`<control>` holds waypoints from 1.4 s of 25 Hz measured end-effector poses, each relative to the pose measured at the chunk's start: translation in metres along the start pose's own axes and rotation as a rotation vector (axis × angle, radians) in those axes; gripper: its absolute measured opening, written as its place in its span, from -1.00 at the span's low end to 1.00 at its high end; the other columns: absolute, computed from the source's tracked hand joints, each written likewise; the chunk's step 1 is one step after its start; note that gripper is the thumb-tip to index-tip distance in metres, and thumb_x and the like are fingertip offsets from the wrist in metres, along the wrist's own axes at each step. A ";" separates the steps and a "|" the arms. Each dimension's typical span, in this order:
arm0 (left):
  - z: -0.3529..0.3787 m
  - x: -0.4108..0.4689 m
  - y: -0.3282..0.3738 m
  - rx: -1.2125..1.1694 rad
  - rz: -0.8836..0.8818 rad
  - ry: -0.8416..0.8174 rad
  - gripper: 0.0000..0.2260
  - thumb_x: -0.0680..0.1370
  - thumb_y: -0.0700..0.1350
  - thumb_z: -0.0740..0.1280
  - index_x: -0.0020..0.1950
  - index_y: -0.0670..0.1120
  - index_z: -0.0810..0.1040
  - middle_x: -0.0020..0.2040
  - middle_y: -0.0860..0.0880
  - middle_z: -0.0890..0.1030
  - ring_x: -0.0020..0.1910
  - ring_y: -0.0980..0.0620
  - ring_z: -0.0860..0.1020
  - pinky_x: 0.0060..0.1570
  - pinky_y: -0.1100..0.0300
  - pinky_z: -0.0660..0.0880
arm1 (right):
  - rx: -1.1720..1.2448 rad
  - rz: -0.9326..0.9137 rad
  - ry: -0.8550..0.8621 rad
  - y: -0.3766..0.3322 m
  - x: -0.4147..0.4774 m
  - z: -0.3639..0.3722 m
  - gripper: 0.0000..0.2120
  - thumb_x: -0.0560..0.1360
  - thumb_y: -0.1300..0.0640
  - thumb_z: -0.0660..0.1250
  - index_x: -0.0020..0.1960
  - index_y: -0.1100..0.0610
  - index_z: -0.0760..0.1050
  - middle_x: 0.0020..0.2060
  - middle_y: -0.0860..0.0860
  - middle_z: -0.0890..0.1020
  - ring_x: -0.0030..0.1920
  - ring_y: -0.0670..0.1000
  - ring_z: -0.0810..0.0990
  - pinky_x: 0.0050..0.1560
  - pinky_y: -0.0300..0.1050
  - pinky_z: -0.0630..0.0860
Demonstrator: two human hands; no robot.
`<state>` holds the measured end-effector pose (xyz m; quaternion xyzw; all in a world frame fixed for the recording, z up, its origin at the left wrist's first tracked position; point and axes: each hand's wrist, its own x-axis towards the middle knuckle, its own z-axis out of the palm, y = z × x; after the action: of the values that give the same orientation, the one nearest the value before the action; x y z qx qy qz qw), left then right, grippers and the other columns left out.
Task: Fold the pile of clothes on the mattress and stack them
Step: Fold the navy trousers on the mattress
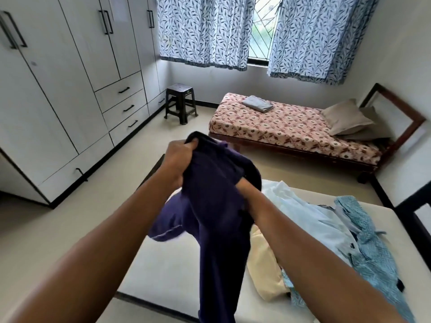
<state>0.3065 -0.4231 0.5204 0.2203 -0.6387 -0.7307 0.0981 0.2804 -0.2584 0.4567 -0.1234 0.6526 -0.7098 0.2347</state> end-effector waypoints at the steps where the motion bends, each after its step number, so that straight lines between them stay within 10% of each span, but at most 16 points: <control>1: -0.009 0.016 -0.010 0.089 0.010 0.067 -0.77 0.64 -0.04 0.36 -0.07 -0.18 0.67 -0.12 -0.20 0.70 -0.16 -0.11 0.60 -0.11 -0.09 0.60 | -0.118 0.048 0.006 -0.009 0.001 0.004 -0.77 0.71 0.25 0.17 0.30 0.11 0.52 0.18 0.11 0.64 0.13 0.10 0.57 0.06 -0.14 0.60; 5: -0.053 0.056 -0.058 0.302 -0.053 0.338 -0.72 0.57 -0.02 0.36 -0.23 -0.19 0.57 -0.26 -0.10 0.54 -0.19 -0.14 0.57 -0.22 0.01 0.43 | -0.264 0.082 0.179 -0.025 0.000 -0.050 -0.86 0.54 0.13 0.37 -0.18 0.08 0.64 -0.27 0.03 0.66 -0.22 0.06 0.58 -0.27 -0.12 0.49; 9: -0.061 0.064 -0.077 0.267 -0.070 0.389 -0.79 0.60 -0.10 0.40 -0.10 -0.25 0.61 -0.22 -0.12 0.56 -0.07 -0.15 0.61 -0.12 0.04 0.46 | 0.086 0.035 0.371 -0.058 -0.019 -0.095 -0.82 0.51 0.04 0.46 -0.18 0.13 0.70 -0.29 0.08 0.62 -0.27 0.06 0.58 -0.31 -0.16 0.51; 14: -0.012 0.039 -0.049 0.547 0.138 0.263 -0.53 0.64 0.18 0.25 0.31 -0.19 0.54 0.19 -0.07 0.62 0.19 -0.09 0.58 0.24 -0.04 0.52 | 0.175 -0.110 0.263 -0.074 -0.014 -0.067 -0.85 0.63 0.18 0.35 0.00 0.24 0.66 -0.19 0.11 0.72 -0.22 0.02 0.68 -0.23 -0.17 0.62; 18: 0.032 -0.035 -0.049 0.504 0.609 -0.104 -0.43 0.49 0.29 0.42 0.38 0.01 0.47 0.17 0.11 0.63 0.09 0.25 0.59 0.02 0.27 0.52 | 0.160 -0.180 0.358 -0.067 -0.014 -0.049 -0.76 0.66 0.25 0.29 -0.12 0.18 0.65 -0.23 0.11 0.71 -0.20 0.09 0.67 -0.25 -0.07 0.66; 20: 0.042 -0.039 -0.060 0.661 0.681 -0.137 -0.48 0.47 0.15 0.53 0.35 0.00 0.50 0.12 0.09 0.67 0.05 0.12 0.64 0.00 0.18 0.57 | 0.131 -0.236 0.295 -0.064 -0.020 -0.046 -0.75 0.67 0.27 0.24 -0.09 0.16 0.64 -0.21 0.08 0.72 -0.19 0.04 0.70 -0.23 -0.04 0.66; 23: 0.039 -0.023 -0.046 0.493 0.529 -0.090 -0.86 0.58 -0.18 0.44 0.13 -0.04 0.68 -0.06 0.02 0.73 -0.04 -0.07 0.70 0.00 -0.01 0.65 | -0.110 -0.319 0.205 -0.052 -0.026 -0.069 -0.81 0.63 0.20 0.25 0.10 0.14 0.65 0.01 0.07 0.74 0.05 0.07 0.71 0.08 0.10 0.66; 27: 0.038 -0.027 -0.035 0.138 0.198 -0.284 -0.84 0.68 -0.19 0.33 0.09 -0.19 0.69 0.01 -0.20 0.74 0.02 -0.13 0.70 0.08 -0.01 0.63 | -1.049 -0.138 0.194 0.008 -0.032 -0.085 -0.50 0.42 -0.22 0.17 0.17 0.02 0.63 0.14 0.05 0.69 0.16 0.12 0.61 0.26 0.09 0.51; 31: 0.028 -0.023 -0.053 0.136 0.065 -0.152 -0.76 0.60 -0.07 0.40 -0.07 -0.26 0.67 -0.13 -0.23 0.70 -0.15 -0.14 0.62 -0.07 -0.05 0.58 | -0.985 -0.005 0.085 0.016 -0.035 -0.091 -0.84 0.50 0.12 0.28 -0.12 0.14 0.61 -0.22 0.04 0.66 -0.20 0.05 0.66 -0.05 0.17 0.65; 35: -0.010 -0.008 -0.073 0.358 -0.171 0.014 -0.72 0.59 -0.04 0.36 -0.11 -0.28 0.56 -0.17 -0.22 0.56 -0.31 -0.19 0.59 -0.26 -0.14 0.65 | -0.759 -0.136 0.417 -0.010 -0.032 -0.102 -0.73 0.55 0.35 0.21 -0.28 0.14 0.47 -0.38 0.00 0.50 -0.38 -0.05 0.50 -0.38 -0.22 0.50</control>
<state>0.3285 -0.4168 0.4493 0.2929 -0.7368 -0.6094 -0.0007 0.2571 -0.1535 0.4584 -0.0978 0.8909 -0.4433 -0.0113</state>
